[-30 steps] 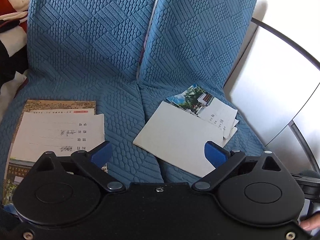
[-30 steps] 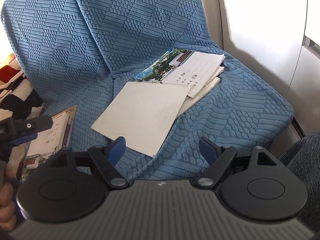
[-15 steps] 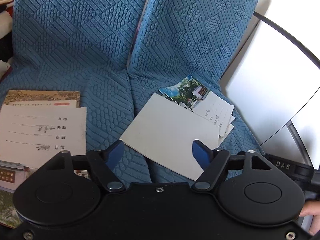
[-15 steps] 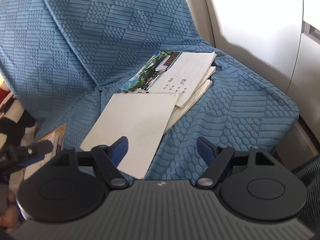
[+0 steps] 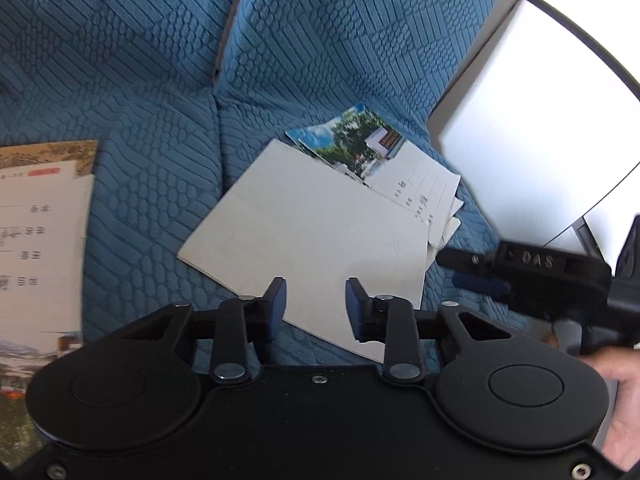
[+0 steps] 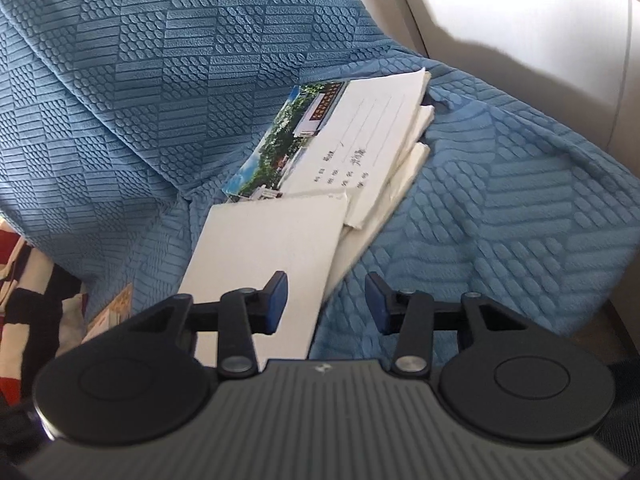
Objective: Organize objects
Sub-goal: 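Move both tools toward the white card and remaining photo booklets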
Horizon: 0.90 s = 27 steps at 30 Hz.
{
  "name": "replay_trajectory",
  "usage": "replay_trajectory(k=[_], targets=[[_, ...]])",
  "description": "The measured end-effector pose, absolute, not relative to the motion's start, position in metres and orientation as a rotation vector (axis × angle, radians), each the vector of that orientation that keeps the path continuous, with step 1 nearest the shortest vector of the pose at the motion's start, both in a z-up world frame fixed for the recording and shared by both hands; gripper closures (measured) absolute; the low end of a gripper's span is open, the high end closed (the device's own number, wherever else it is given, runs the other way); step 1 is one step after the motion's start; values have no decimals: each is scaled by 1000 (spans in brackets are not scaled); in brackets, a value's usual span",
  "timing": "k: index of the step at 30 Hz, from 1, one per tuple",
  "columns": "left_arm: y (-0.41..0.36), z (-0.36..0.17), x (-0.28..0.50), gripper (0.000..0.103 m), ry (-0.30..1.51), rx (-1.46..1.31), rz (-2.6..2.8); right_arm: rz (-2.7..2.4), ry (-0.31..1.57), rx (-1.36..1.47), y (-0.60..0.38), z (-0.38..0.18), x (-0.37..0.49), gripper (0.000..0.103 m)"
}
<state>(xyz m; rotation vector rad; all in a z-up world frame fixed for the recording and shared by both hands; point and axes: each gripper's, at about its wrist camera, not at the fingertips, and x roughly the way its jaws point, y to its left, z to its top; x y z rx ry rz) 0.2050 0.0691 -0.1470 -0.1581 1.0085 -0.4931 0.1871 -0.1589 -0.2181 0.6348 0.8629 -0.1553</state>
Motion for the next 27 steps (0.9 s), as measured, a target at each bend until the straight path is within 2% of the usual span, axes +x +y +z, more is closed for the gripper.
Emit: replay_trajectory(k=[13,27], targets=[[57,-176,211,90,1085,-128,-509,-193,875,504,-151,-234,220,56],[62,-177,215,92,1103,-140,-513,-201,836,453,-144,-240,222,56]])
